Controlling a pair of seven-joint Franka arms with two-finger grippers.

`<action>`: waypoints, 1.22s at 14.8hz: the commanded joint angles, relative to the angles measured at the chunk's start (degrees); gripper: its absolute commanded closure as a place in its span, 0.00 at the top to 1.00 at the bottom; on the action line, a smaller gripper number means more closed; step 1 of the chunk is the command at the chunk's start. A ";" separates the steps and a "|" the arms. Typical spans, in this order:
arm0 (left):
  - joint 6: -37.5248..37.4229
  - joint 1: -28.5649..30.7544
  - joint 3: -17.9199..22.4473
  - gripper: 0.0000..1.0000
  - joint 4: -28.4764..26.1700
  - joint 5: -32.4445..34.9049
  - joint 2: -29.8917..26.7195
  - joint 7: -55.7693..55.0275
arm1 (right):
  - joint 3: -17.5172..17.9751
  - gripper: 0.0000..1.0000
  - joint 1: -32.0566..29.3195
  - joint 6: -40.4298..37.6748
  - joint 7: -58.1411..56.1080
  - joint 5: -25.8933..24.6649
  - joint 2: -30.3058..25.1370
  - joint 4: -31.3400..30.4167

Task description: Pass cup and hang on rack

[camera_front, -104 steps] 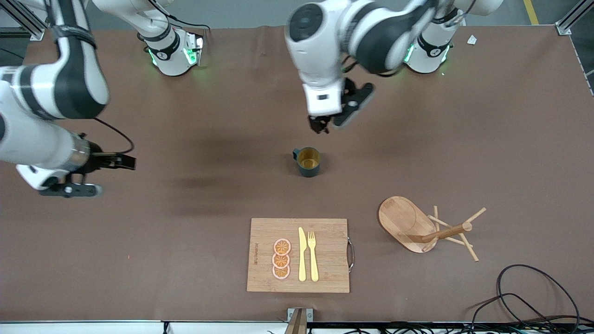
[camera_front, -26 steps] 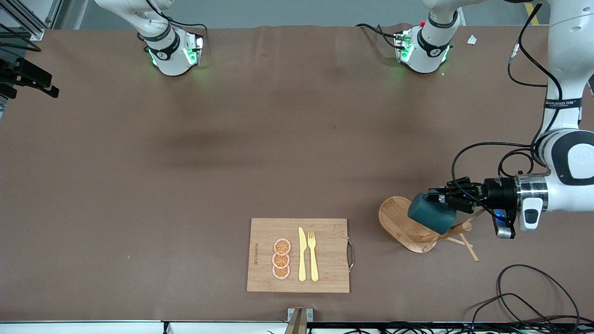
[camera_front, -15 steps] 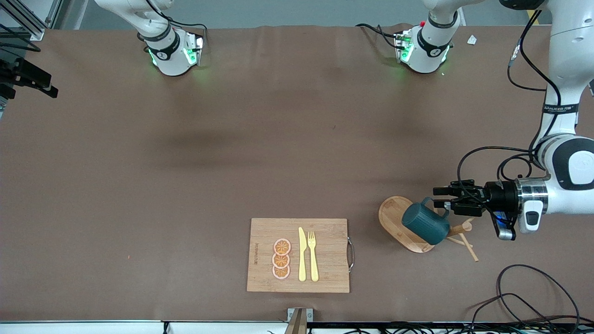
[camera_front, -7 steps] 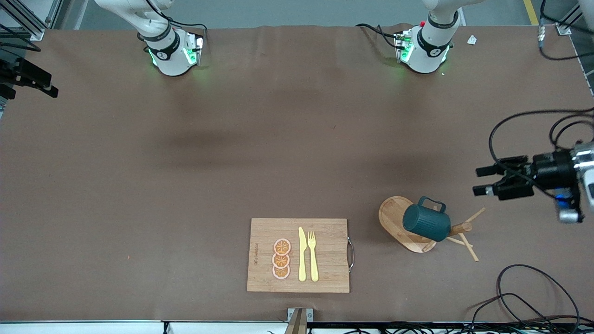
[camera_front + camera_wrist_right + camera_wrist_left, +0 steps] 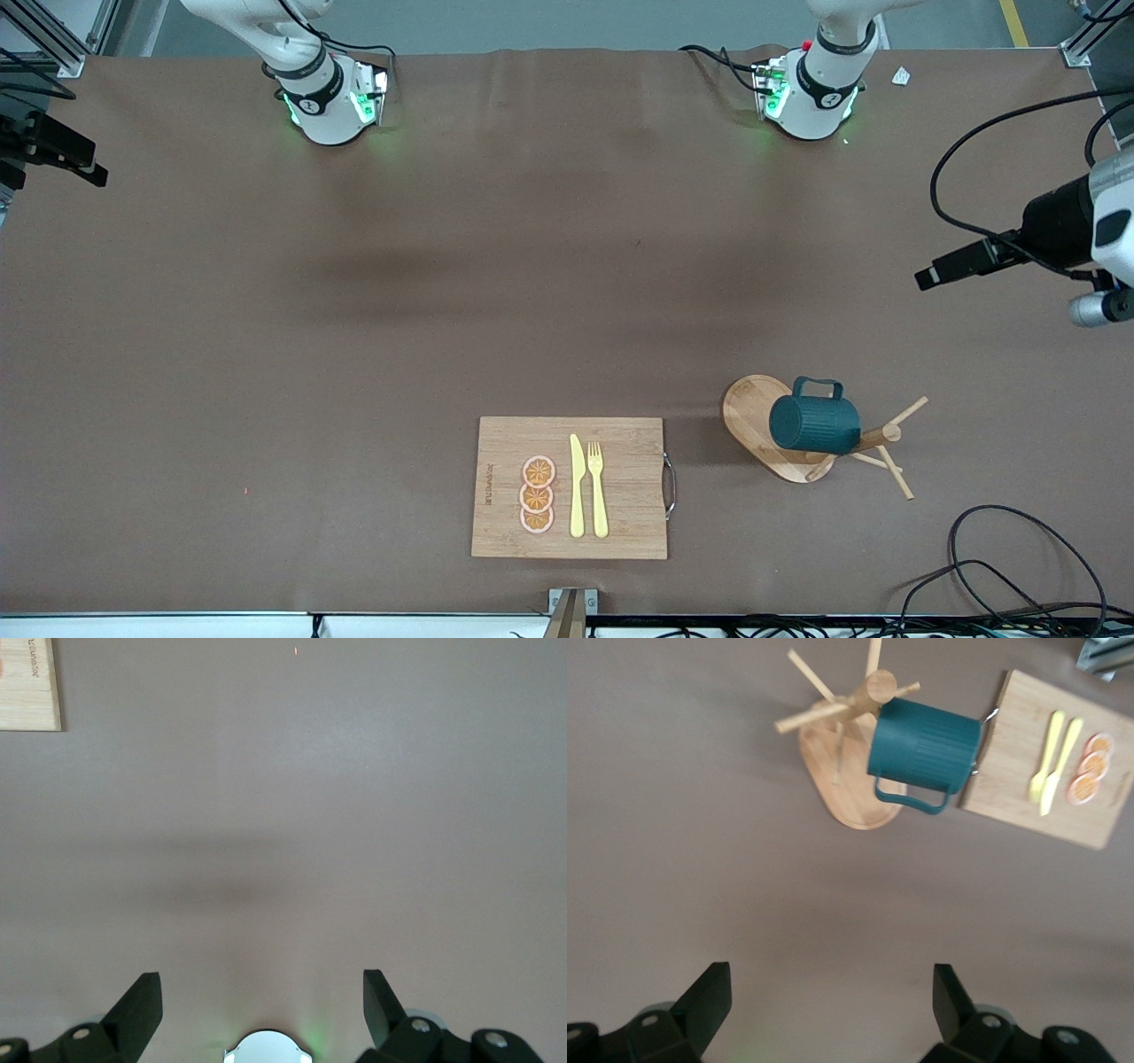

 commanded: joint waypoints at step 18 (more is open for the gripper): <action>-5.07 -16.02 9.41 1.00 3.50 9.27 -2.98 2.66 | 0.22 1.00 -0.30 0.21 -1.68 0.08 -0.69 -0.65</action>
